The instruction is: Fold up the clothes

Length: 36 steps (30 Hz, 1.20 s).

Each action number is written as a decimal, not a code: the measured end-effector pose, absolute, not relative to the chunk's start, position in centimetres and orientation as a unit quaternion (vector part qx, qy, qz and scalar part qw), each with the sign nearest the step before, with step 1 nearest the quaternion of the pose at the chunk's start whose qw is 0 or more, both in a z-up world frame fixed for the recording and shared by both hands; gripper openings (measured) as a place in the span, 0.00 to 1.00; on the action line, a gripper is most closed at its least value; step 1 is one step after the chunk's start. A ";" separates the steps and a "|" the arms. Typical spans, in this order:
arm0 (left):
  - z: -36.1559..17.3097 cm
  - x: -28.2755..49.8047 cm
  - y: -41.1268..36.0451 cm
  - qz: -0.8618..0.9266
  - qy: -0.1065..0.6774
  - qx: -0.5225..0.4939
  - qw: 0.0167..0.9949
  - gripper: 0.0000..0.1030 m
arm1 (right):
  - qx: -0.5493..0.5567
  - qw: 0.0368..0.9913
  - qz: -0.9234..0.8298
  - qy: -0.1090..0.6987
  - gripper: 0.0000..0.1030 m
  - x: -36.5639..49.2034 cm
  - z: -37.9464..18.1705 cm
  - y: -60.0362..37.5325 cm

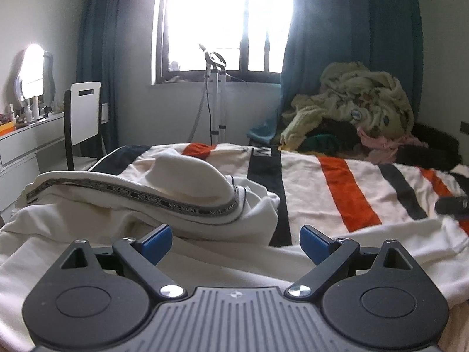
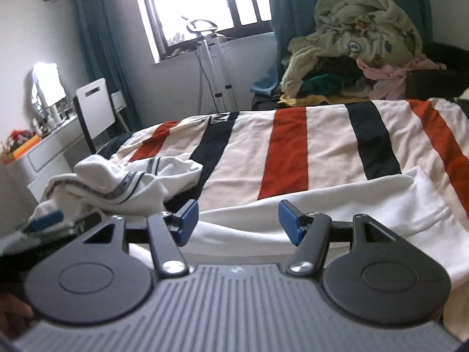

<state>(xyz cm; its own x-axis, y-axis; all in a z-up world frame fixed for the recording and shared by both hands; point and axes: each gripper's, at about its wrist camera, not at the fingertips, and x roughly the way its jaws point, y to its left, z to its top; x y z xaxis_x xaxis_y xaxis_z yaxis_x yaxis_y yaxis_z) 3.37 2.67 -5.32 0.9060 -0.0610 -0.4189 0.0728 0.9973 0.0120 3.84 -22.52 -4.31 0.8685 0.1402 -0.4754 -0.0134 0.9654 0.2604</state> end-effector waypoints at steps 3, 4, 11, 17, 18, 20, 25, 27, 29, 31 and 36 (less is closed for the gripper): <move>-6.1 3.5 2.4 -0.040 0.223 0.024 0.974 0.92 | 0.143 0.957 0.033 0.252 0.61 3.8 -4.4 -23.1; -6.3 3.5 2.3 -0.042 0.225 0.027 0.973 0.92 | 0.148 0.956 0.029 0.252 0.61 3.8 -4.4 -23.3; -7.8 5.5 0.2 -0.060 0.234 0.069 0.968 0.91 | 0.163 0.959 -0.005 0.231 0.61 3.2 -3.9 -24.4; -5.2 12.0 -2.7 -0.071 0.234 0.048 0.969 0.92 | 0.179 0.953 -0.034 0.244 0.61 5.0 -5.5 -26.0; -5.1 13.5 -3.7 -0.067 0.230 0.056 0.969 0.92 | 0.182 0.951 -0.038 0.246 0.61 5.3 -5.7 -26.3; -5.2 16.6 -6.0 -0.042 0.223 0.086 0.970 0.92 | 0.187 0.949 -0.048 0.250 0.61 5.9 -6.2 -26.9; -8.4 25.0 -9.9 0.019 0.277 0.155 0.948 0.90 | 0.200 0.942 -0.071 0.261 0.62 7.4 -7.5 -28.2; -10.1 27.9 -10.1 0.042 0.310 0.167 0.935 0.85 | 0.207 0.939 -0.080 0.263 0.62 8.3 -8.1 -28.7; -11.8 29.8 -10.0 0.073 0.319 0.189 0.926 0.71 | 0.210 0.938 -0.087 0.261 0.62 9.0 -8.6 -29.0; -13.1 31.3 -9.5 0.082 0.335 0.201 0.917 0.68 | 0.219 0.937 -0.087 0.259 0.62 9.7 -9.0 -29.3; -14.1 32.9 -9.3 0.083 0.343 0.209 0.912 0.26 | 0.225 0.936 -0.078 0.260 0.62 10.8 -9.9 -29.5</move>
